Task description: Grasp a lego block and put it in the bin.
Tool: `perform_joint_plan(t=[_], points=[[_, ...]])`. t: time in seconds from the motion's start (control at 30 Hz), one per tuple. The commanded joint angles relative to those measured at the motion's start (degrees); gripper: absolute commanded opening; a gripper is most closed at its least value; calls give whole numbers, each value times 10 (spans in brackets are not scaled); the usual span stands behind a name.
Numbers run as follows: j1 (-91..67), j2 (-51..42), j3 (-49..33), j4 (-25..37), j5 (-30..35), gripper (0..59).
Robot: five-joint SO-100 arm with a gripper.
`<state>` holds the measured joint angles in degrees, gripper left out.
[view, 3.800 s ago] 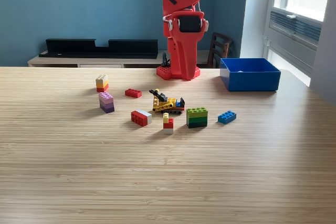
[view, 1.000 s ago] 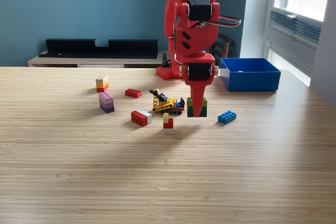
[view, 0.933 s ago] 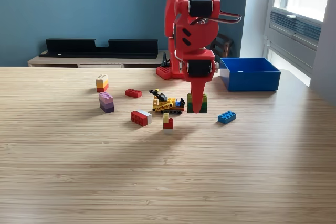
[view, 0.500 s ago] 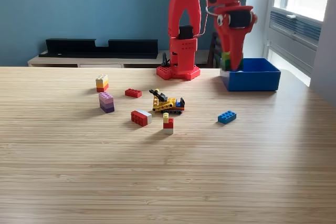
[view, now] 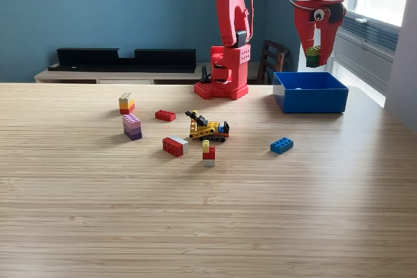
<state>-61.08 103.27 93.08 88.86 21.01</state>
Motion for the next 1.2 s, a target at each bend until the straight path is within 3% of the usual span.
perform_joint_plan(t=[0.03,0.37,0.57,0.67,0.77,0.87,0.93,1.2], points=[[-81,40,17,5,-2,0],[-157,40,25,5,-20,20],[-165,40,23,6,-40,330],[-170,40,24,6,-41,372],[-168,44,23,6,-39,306],[-154,45,16,6,-34,87],[-124,45,7,6,-29,6],[72,48,-12,12,-15,0]])
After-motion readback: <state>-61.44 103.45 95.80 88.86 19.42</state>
